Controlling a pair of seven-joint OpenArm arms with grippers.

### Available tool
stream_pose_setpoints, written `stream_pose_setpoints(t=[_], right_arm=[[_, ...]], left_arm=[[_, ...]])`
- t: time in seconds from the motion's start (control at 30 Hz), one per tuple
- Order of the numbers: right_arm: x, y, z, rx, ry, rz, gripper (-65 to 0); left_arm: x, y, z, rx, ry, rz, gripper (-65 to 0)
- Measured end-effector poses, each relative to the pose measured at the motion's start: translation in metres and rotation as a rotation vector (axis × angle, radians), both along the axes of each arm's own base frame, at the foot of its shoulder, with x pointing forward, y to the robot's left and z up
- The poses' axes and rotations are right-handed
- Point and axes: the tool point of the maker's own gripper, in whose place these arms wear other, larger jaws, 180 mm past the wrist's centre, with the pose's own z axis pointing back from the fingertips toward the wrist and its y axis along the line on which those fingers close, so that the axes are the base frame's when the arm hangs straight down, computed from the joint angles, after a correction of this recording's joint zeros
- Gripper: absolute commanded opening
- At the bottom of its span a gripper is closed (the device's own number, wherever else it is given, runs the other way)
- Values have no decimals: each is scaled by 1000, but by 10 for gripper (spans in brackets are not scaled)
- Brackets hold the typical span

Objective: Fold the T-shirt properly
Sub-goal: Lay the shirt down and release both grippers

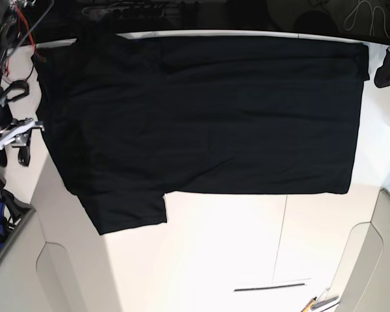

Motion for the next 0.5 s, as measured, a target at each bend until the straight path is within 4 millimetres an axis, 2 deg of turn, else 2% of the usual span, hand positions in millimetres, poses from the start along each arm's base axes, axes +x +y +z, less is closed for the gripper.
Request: stream_pose_setpoints(t=[0.1,0.23,0.33,0.5], right_arm=[[25,-23,-23,93,38,-37,-336],[59,-23,-54,275,95,15,-336],[76,-6,-78,388,155,54,-336],[88,46,-113,473,268,151,-319]], left_arm=[[0,0,0,-1,-1,0,-447],[0,-1,0,-2,0,1,-432],[1,0,0,-1,-6,6,-420],[4,0,1,0,-13,6,-420]])
